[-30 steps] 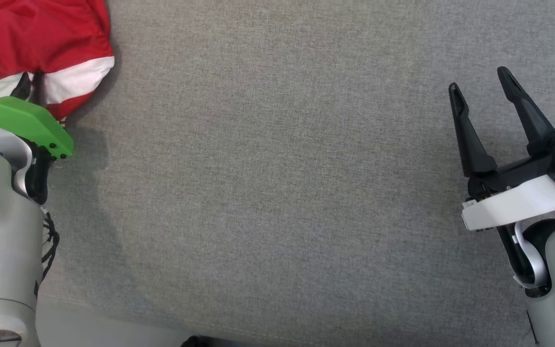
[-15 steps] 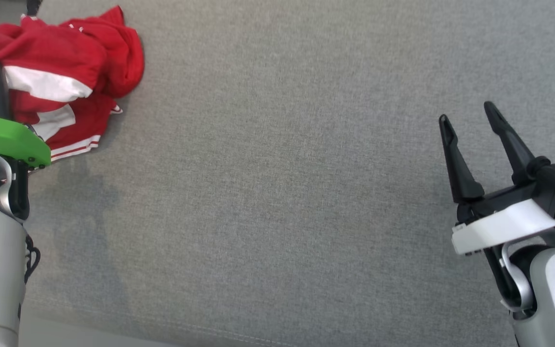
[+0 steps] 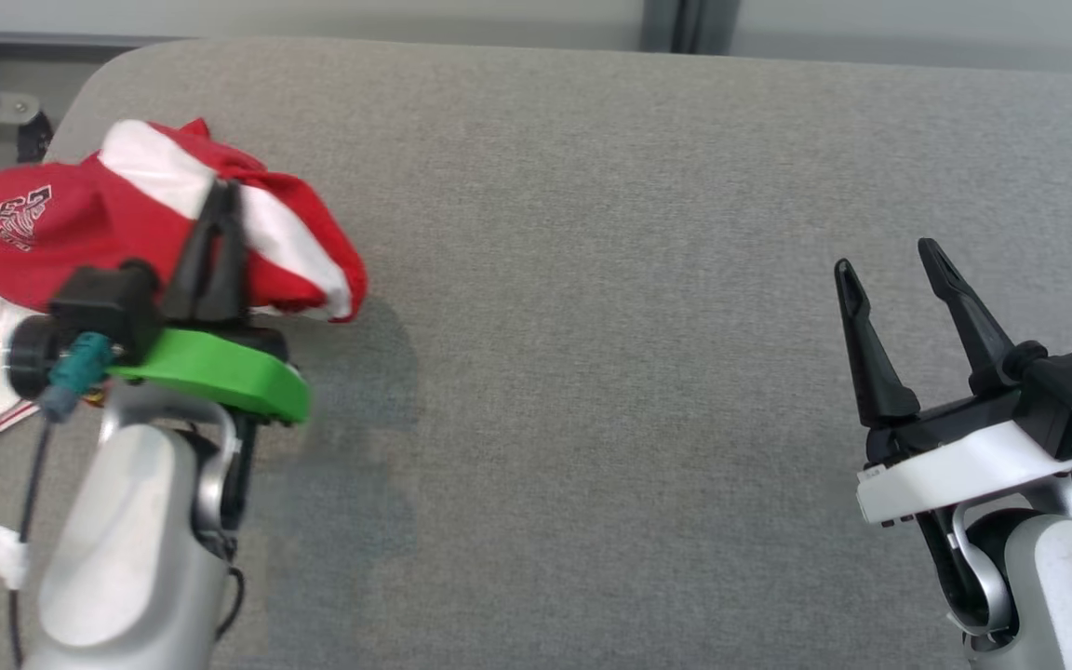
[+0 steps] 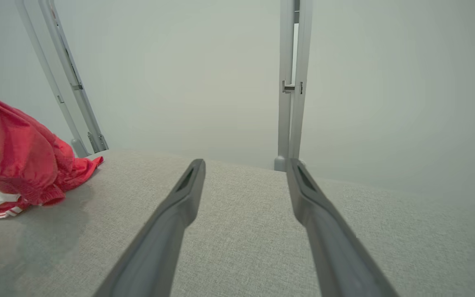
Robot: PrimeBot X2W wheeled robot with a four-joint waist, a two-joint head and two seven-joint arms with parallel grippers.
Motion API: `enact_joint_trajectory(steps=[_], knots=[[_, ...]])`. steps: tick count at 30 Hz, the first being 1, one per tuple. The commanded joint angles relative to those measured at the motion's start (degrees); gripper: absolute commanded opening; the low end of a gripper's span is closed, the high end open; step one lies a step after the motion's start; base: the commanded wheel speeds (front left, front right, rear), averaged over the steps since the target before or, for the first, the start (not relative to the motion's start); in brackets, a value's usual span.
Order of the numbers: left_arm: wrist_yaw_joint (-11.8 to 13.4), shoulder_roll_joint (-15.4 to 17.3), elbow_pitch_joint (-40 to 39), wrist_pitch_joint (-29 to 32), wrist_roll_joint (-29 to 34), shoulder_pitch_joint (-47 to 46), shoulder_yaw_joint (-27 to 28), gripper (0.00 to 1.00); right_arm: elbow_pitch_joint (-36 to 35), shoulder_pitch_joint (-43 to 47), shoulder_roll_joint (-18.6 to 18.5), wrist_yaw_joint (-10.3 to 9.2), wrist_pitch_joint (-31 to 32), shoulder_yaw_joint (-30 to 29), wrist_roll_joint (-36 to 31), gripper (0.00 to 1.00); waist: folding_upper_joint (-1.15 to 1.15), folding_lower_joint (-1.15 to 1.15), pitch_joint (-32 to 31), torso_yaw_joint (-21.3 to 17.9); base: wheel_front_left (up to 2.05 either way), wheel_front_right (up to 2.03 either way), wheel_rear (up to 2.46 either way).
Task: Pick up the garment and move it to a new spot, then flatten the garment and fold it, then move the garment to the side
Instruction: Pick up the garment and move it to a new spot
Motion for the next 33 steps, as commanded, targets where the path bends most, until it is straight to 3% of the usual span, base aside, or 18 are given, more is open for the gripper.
enact_joint_trajectory(steps=[1, 11, 19, 20, 21, 27, 33], knots=[[-0.5, -1.1, -1.7, 1.1, 0.3, 1.1, -1.7, 0.00, -0.2, -0.1, 0.0, 0.00, -0.4, -0.2, -0.1, 1.00, 0.00, 0.00, 0.5, -5.7, 0.00, 0.00, 0.00], [-5.0, -7.7, -2.5, 8.7, 3.1, -2.6, -18.5, 0.00, 1.5, -2.9, 2.2, 0.00, -3.5, 0.5, 1.4, 1.00, 0.00, 0.00, 7.5, -21.4, 0.00, 0.00, 0.00], [-5.8, -9.1, 2.0, 9.1, 1.7, -5.5, -28.0, 0.00, 4.7, -3.1, 4.2, 0.00, -6.9, 0.5, 2.6, 1.00, 0.00, 0.00, 12.2, -28.1, 0.00, 0.00, 0.00], [-5.9, -9.1, 2.4, 8.7, 1.6, -5.7, -28.4, 0.21, 5.1, -3.1, 4.3, 0.00, -7.3, 0.5, 2.7, 1.00, 0.00, 0.00, 12.3, -28.2, 0.00, 0.00, 0.00], [-5.9, -9.2, 2.8, 8.0, 1.7, -5.9, -28.8, 1.00, 5.6, -3.1, 4.5, 0.00, -7.8, 0.6, 2.7, 1.00, 0.00, 0.00, 12.4, -28.3, 0.00, 0.00, 0.00], [-5.4, -9.3, 1.8, 2.3, 2.8, -6.2, -29.4, 1.00, 7.3, -3.2, 4.5, 0.00, -8.4, 0.3, 1.9, 1.00, 0.00, 0.00, 9.5, -25.3, 0.00, 0.00, 0.00], [-0.5, -7.2, -1.0, -2.0, 2.3, -3.0, -25.4, 1.00, 7.2, -2.2, 3.1, 0.00, -7.0, 0.2, 1.6, 1.00, 0.00, 0.00, 4.7, -20.2, 0.00, 0.00, 0.00]])
